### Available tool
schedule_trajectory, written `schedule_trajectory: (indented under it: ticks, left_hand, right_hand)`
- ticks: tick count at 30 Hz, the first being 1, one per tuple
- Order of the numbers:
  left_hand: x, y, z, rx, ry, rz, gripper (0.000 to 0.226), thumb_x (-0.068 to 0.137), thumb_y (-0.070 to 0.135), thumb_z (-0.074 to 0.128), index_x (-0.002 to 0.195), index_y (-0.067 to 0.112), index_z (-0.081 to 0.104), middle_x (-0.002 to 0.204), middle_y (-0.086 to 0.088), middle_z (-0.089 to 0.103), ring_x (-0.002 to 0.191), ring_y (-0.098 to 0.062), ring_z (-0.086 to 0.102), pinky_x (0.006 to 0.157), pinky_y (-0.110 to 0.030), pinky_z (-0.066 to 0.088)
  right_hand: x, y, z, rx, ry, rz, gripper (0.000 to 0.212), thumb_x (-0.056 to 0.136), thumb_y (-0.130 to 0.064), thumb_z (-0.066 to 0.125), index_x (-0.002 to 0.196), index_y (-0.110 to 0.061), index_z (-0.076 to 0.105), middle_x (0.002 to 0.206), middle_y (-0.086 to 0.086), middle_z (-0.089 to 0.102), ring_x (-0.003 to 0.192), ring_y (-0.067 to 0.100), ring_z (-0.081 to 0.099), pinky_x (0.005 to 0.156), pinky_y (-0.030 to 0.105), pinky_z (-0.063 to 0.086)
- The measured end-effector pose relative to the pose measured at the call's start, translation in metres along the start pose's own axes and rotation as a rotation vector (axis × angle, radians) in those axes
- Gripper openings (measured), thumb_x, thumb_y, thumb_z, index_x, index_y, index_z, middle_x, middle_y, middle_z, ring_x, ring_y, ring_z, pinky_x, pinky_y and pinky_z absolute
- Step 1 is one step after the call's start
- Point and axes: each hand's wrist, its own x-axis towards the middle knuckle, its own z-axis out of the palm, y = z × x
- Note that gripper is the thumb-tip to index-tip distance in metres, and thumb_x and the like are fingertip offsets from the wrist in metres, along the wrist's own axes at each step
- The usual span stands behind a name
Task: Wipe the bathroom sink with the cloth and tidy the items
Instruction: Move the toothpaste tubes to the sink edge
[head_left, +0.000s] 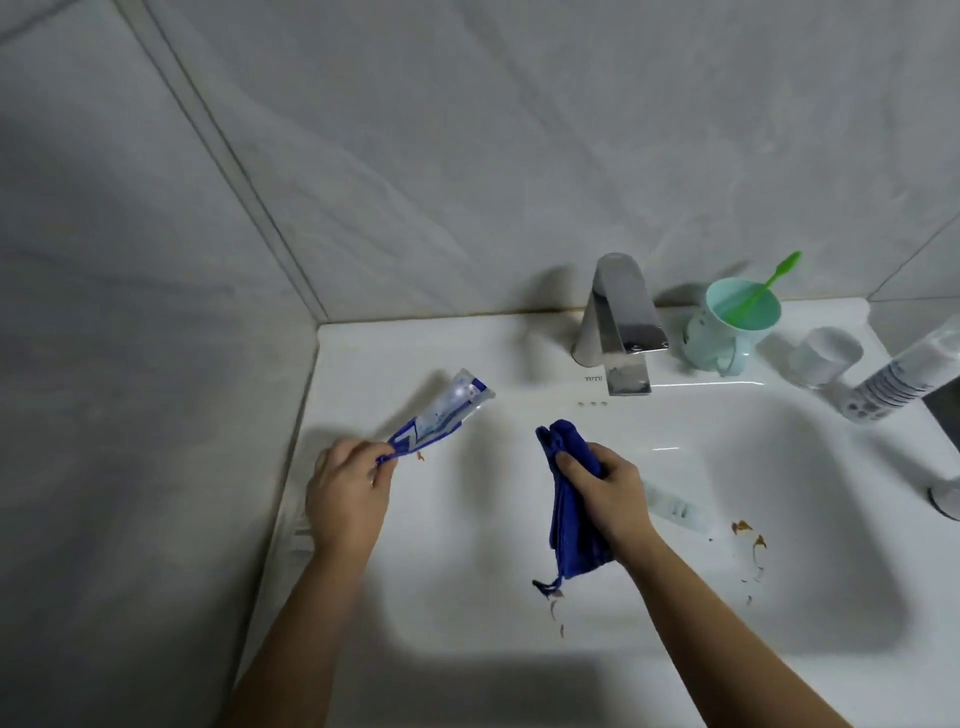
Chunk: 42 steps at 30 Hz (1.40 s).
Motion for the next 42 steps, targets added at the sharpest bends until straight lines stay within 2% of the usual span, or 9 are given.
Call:
schedule_trajectory:
  ticks: [4,8,13,23,27,33,36,39,42]
  left_hand:
    - [0.041,-0.029,0.009,-0.014,0.005,-0.058,0.015,0.07,0.003,0.075,0.084,0.008,0.072,0.084,-0.013,0.063,0.073,-0.035,0.059,0.065,-0.04,0.052]
    - [0.067,-0.048,0.02,0.085,-0.013,-0.051,0.016,0.067,0.0,0.078,0.08,0.006,0.072,0.08,-0.016,0.061,0.073,-0.038,0.058,0.058,-0.039,0.05]
    - [0.08,-0.069,0.029,0.24,-0.001,-0.026,0.023,0.055,-0.001,0.083,0.072,0.006,0.069,0.079,-0.016,0.06,0.072,-0.038,0.056,0.055,-0.039,0.047]
    - [0.085,-0.071,0.029,0.273,-0.041,0.031,0.043,0.059,0.013,0.086,0.097,0.001,0.069,0.102,-0.019,0.064,0.092,-0.043,0.056,0.072,-0.049,0.049]
    - [0.056,-0.034,0.036,0.118,0.003,0.11,0.038,0.072,0.029,0.068,0.099,0.003,0.069,0.106,-0.015,0.064,0.098,-0.033,0.054,0.08,-0.047,0.048]
    - [-0.01,0.065,0.092,-0.175,-0.335,0.358,0.041,0.077,0.04,0.053,0.096,0.009,0.071,0.099,-0.005,0.067,0.093,-0.013,0.049,0.083,-0.022,0.037]
    - [-0.029,0.103,0.126,-0.16,-0.555,0.431,0.035,0.071,0.036,0.062,0.095,0.012,0.072,0.098,0.0,0.067,0.09,-0.014,0.057,0.079,-0.023,0.046]
    - [-0.039,0.129,0.16,-0.187,-0.718,0.417,0.033,0.066,0.024,0.073,0.097,0.012,0.071,0.101,-0.001,0.067,0.091,-0.023,0.063,0.082,-0.025,0.044]
    - [-0.045,0.152,0.189,-0.142,-0.803,0.504,0.038,0.069,0.019,0.07,0.106,0.011,0.069,0.113,-0.004,0.065,0.102,-0.027,0.061,0.088,-0.032,0.043]
  right_hand:
    - [0.014,-0.003,0.025,-0.044,-0.039,0.026,0.01,0.085,-0.02,0.062,0.077,-0.014,0.061,0.062,-0.002,0.056,0.058,0.015,0.051,0.057,0.024,0.043]
    - [0.023,-0.001,0.041,-0.055,-0.016,0.032,0.012,0.085,-0.02,0.062,0.077,-0.011,0.061,0.062,0.001,0.055,0.058,0.016,0.05,0.054,0.022,0.041]
    - [0.027,0.009,0.048,-0.047,-0.001,0.041,0.012,0.085,-0.016,0.062,0.076,-0.01,0.061,0.06,0.001,0.054,0.054,0.015,0.048,0.044,0.01,0.039]
    - [0.029,0.017,0.033,0.039,0.064,0.108,0.018,0.084,-0.019,0.063,0.069,-0.01,0.058,0.06,0.001,0.049,0.057,0.019,0.046,0.058,0.031,0.038]
    - [0.02,0.02,0.005,0.098,0.109,0.106,0.016,0.085,-0.017,0.062,0.072,-0.008,0.06,0.064,0.008,0.054,0.059,0.022,0.049,0.058,0.033,0.042]
    - [0.005,0.039,-0.066,0.127,0.322,0.16,0.02,0.086,-0.019,0.062,0.077,-0.001,0.059,0.065,0.01,0.047,0.06,0.023,0.043,0.054,0.029,0.037]
    - [0.002,0.051,-0.101,0.122,0.419,0.213,0.017,0.085,-0.022,0.063,0.078,-0.007,0.061,0.075,0.012,0.053,0.065,0.026,0.049,0.061,0.032,0.042]
    - [0.002,0.06,-0.128,0.113,0.462,0.242,0.018,0.084,-0.022,0.062,0.079,-0.005,0.059,0.07,0.009,0.051,0.06,0.023,0.047,0.058,0.031,0.041]
    - [0.006,0.068,-0.146,0.129,0.493,0.251,0.02,0.084,-0.02,0.063,0.082,-0.001,0.059,0.068,0.008,0.049,0.06,0.022,0.045,0.059,0.03,0.039]
